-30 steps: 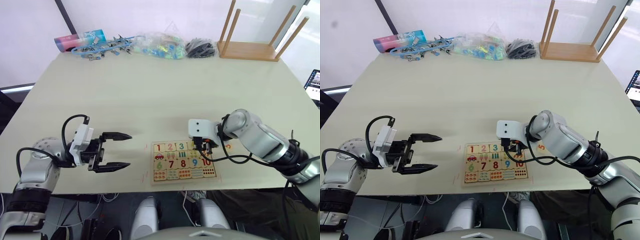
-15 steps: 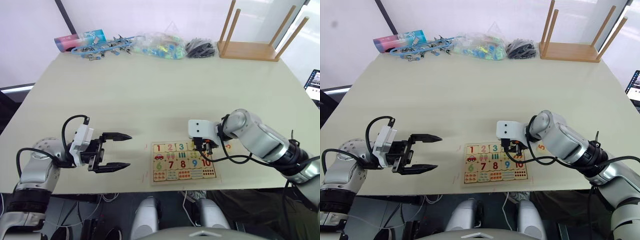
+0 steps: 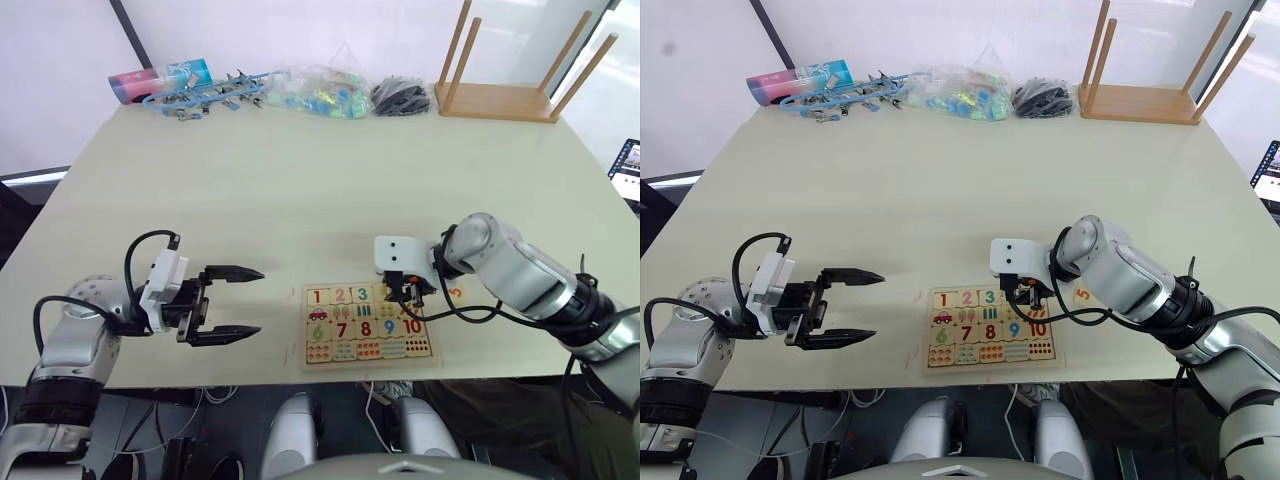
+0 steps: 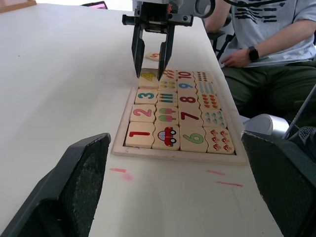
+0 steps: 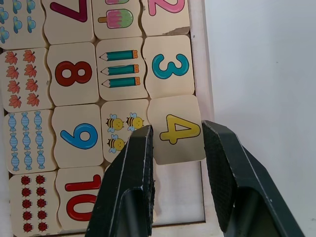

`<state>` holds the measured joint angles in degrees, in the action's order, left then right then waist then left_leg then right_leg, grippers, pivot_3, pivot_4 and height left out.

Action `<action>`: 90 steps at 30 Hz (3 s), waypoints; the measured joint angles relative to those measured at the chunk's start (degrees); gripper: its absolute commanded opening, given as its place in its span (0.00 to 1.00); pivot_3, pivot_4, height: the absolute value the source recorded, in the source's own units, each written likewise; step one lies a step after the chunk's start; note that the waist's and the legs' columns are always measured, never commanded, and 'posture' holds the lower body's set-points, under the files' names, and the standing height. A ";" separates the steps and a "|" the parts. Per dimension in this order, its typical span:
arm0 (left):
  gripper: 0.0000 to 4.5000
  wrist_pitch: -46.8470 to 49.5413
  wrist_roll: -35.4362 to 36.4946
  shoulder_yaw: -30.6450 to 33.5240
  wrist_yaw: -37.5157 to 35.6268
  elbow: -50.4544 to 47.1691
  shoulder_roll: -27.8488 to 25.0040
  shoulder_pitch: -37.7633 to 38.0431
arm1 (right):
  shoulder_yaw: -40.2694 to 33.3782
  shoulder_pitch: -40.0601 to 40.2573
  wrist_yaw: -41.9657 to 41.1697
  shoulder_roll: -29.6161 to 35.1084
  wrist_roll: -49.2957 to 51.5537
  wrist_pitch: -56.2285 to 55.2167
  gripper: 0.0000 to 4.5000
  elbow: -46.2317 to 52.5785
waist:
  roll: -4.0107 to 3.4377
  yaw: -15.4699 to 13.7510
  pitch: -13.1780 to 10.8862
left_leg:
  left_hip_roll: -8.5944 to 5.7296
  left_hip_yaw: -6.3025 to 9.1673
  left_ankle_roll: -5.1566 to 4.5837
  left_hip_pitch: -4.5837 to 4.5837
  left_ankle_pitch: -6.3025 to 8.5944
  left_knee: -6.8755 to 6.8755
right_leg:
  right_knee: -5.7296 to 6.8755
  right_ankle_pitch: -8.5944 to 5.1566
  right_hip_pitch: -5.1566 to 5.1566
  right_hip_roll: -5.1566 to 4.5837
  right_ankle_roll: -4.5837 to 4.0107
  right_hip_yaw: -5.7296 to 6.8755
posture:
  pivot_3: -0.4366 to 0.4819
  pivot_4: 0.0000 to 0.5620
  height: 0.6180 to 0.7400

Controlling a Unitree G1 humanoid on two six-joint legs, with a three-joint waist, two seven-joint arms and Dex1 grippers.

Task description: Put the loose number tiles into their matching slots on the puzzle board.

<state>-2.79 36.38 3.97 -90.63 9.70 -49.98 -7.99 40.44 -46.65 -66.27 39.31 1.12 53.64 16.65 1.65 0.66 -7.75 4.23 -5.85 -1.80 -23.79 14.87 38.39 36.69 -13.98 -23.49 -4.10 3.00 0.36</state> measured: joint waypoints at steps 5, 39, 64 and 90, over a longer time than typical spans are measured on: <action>1.00 0.00 -0.19 0.01 0.00 0.00 0.04 0.00 | 0.08 -0.03 -0.15 -0.10 -0.41 0.01 0.20 -0.99 | 0.00 0.00 0.00 | 0.00 0.00 0.00 0.00 0.00 0.00 | 0.00 0.00 0.00 0.00 0.00 0.00 | 0.48 0.27 0.99; 1.00 0.16 -0.35 0.24 -0.02 -0.01 0.94 0.08 | 1.36 -0.73 -2.12 0.33 -1.13 -0.13 0.61 -1.26 | 0.00 0.01 0.00 | 0.00 0.01 0.00 0.00 0.00 0.00 | 0.00 0.00 -0.01 0.00 0.00 0.01 | 0.48 0.27 0.99; 1.00 -0.08 -0.76 0.34 -0.04 0.06 1.06 -0.15 | -7.68 4.27 -2.82 4.48 2.42 -8.40 0.01 -3.18 | 0.02 -0.03 0.00 | 0.00 0.01 0.00 -0.02 0.00 -0.01 | -0.03 0.00 -0.01 -0.01 0.00 0.02 | 0.48 0.27 0.99; 1.00 -0.27 -0.76 0.33 -0.05 0.74 0.71 -0.66 | -14.51 14.55 -1.07 3.08 4.71 -21.44 0.01 -9.20 | 0.05 -0.06 0.01 | 0.01 -0.01 0.00 0.00 0.00 0.00 | -0.02 0.00 0.02 0.01 0.01 0.00 | 0.48 0.27 0.99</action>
<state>-3.05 35.62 4.31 -90.68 10.44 -49.26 -8.65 25.93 -32.10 -67.34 42.39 5.82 32.20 7.45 1.70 0.60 -7.74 4.24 -5.85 -1.80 -23.79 14.86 38.39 36.67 -13.98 -23.47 -4.09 3.01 0.36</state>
